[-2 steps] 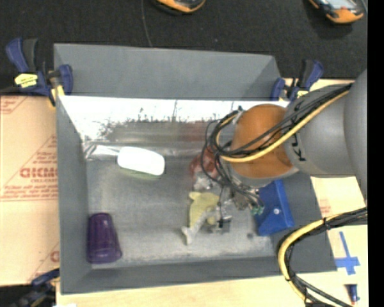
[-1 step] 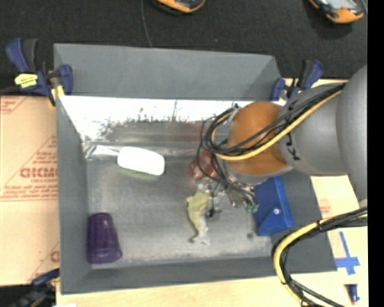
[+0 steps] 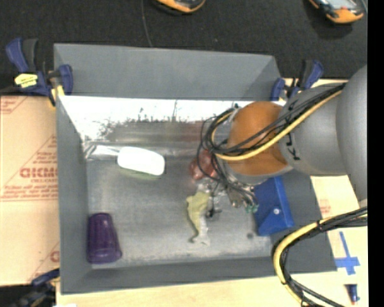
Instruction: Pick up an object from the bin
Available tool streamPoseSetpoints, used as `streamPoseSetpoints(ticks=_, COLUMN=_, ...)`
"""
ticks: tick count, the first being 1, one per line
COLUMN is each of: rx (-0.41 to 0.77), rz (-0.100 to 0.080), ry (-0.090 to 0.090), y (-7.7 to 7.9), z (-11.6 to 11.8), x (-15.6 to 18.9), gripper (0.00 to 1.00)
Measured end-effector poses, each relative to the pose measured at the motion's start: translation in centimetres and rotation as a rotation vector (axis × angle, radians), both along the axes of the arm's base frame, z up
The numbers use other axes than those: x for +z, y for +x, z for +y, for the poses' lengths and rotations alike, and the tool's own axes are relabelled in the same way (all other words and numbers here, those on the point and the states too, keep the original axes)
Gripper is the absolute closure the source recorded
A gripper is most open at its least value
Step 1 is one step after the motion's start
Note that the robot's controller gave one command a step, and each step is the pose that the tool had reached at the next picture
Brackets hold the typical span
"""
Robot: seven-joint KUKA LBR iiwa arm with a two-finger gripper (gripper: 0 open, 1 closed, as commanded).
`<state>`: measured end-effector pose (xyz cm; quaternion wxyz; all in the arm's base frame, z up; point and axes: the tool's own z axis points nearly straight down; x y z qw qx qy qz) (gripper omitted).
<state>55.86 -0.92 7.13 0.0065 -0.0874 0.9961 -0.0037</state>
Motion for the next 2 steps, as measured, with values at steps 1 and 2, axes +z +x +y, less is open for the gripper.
streamPoseSetpoints(ticks=1, rx=0.026, rz=0.005, ry=-0.001, y=0.7, z=-1.5, x=6.9, gripper=1.0)
streamPoseSetpoints(ticks=2, rx=0.027, rz=0.003, ry=-0.001, y=0.3, z=-0.7, x=14.1, gripper=1.0)
